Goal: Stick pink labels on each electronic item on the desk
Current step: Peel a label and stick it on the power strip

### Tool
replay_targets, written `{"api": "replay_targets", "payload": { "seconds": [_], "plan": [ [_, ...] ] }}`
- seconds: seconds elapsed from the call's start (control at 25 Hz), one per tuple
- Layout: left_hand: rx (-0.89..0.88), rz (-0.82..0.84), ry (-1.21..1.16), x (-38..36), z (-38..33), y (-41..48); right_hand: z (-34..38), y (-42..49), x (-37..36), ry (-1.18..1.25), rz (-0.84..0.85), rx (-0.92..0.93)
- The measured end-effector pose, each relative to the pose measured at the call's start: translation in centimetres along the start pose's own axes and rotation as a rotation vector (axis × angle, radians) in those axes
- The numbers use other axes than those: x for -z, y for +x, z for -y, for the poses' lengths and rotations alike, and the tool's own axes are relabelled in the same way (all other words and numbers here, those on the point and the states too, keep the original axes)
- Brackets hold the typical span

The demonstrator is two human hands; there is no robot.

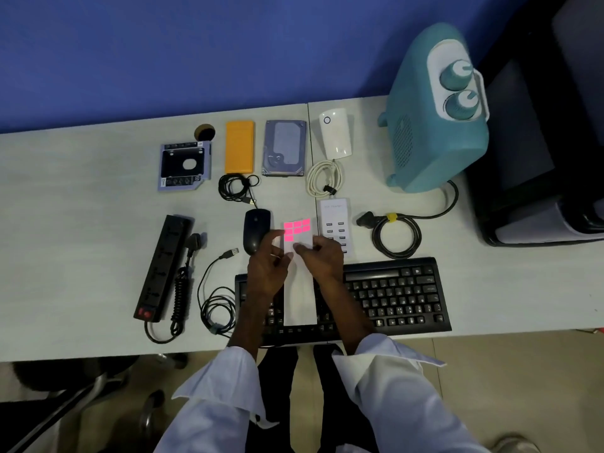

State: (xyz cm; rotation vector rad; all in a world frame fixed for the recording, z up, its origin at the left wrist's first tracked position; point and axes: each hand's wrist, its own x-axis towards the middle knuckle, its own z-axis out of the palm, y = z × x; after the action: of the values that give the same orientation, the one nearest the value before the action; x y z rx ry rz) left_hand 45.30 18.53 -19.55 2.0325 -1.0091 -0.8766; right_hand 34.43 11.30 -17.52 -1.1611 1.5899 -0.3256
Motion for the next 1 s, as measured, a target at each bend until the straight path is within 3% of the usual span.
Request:
{"api": "replay_targets", "payload": {
  "seconds": [0.12, 0.28, 0.52, 0.72, 0.88, 0.96, 1.0],
  "plan": [
    [-0.048, 0.042, -0.045, 0.4, -0.2, 0.0, -0.2, 0.1, -0.2, 0.149, 0.005, -0.034],
    [-0.079, -0.082, -0.064, 0.4, -0.8, 0.1, 0.4, -0.8, 0.0, 0.360, 0.065, -0.112],
    [-0.112, -0.122, -0.098, 1.1, -0.8, 0.8, 0.5, -1.3, 0.0, 0.480, 0.101, -0.128],
    [-0.129, -0.171, -0.120, 1.8, -0.7, 1.5, 0.7, -1.5, -0.2, 0.346, 0.078, -0.038],
    [-0.073, -0.168, -0.231, 2.5, -0.4, 1.6, -0.7, -1.5, -1.4, -0.057, -0.266, 0.208],
    [-0.037, -0.120, -0.322, 2.8, -0.3, 1.3, -0.6, -1.9, -2.0, -0.045, -0.355, 0.309],
    [-0.037, -0.103, -0.341, 2.9, -0.2, 1.1, -0.2, -1.9, -2.3, 0.035, -0.304, 0.302]
  ]
}}
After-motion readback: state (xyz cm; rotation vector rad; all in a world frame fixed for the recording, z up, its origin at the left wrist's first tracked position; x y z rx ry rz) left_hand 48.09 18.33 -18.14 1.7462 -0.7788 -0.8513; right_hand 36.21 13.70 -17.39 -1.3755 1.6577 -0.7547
